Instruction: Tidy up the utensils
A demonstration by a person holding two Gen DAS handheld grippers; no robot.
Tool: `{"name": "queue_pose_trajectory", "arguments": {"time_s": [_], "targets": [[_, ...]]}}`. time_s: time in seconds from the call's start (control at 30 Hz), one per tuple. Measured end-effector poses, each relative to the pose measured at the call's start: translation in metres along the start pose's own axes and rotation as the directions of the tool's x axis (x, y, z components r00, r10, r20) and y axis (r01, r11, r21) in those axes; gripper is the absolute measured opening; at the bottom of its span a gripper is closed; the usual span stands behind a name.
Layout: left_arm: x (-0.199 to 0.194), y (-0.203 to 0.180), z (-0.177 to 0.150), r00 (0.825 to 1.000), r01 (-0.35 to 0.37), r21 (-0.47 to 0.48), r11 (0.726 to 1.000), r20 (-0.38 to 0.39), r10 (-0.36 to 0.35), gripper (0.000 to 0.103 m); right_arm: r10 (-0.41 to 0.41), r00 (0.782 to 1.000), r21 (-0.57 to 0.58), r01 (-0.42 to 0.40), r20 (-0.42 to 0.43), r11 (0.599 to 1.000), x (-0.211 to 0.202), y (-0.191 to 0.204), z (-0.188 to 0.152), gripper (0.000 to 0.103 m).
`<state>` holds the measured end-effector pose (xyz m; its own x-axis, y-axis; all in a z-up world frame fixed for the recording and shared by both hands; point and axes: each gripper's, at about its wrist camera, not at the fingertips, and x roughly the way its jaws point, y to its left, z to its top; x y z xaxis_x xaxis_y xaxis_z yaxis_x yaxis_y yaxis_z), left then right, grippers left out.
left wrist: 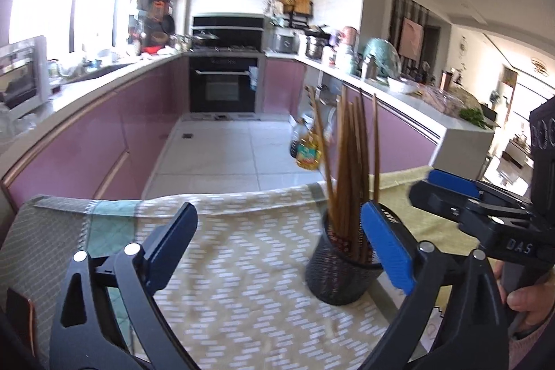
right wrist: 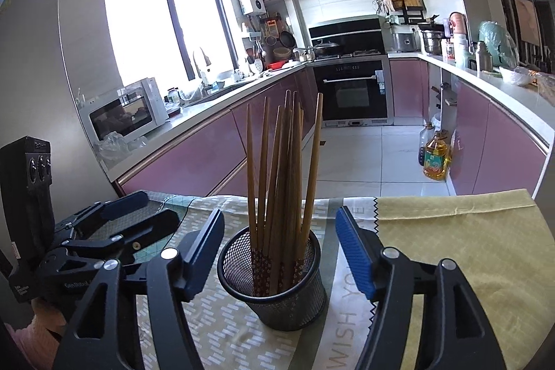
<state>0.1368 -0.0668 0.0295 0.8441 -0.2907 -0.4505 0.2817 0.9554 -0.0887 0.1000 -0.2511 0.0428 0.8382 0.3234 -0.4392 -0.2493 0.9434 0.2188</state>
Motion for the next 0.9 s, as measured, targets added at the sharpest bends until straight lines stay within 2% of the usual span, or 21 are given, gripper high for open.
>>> {"name": "queue_pose_trajectory", "arguments": {"time_s": [0.03,0.2,0.4,0.8,0.9], "targets": [[-0.007,0.003,-0.003,1.0,-0.021,-0.003,1.0,0.02,0.021,0.097,-0.015,1.0,-0.014,0.015,0.014,1.0,-0.004,0.003,-0.003,0.081],[-0.034,0.015,-0.014,0.994,-0.089,-0.016,0.996,0.069,0.09,0.097,-0.061,0.996,-0.063,0.066,0.067,0.996,-0.021,0.018,-0.016,0.096],[-0.067,0.02,-0.03,0.977,-0.163,-0.016,0.986,0.136,0.164,0.097,-0.088,0.987,-0.117,0.105,0.136,0.988,-0.038,0.036,-0.029,0.096],[-0.103,0.012,-0.045,0.945,-0.243,0.025,0.97,0.233,0.23,0.097,-0.104,0.973,-0.132,0.133,0.206,0.982,-0.053,0.055,-0.051,0.096],[-0.108,0.011,-0.045,0.942,-0.243,0.024,0.97,0.244,0.23,0.097,-0.104,0.971,-0.138,0.135,0.216,0.981,-0.057,0.058,-0.054,0.096]]}}
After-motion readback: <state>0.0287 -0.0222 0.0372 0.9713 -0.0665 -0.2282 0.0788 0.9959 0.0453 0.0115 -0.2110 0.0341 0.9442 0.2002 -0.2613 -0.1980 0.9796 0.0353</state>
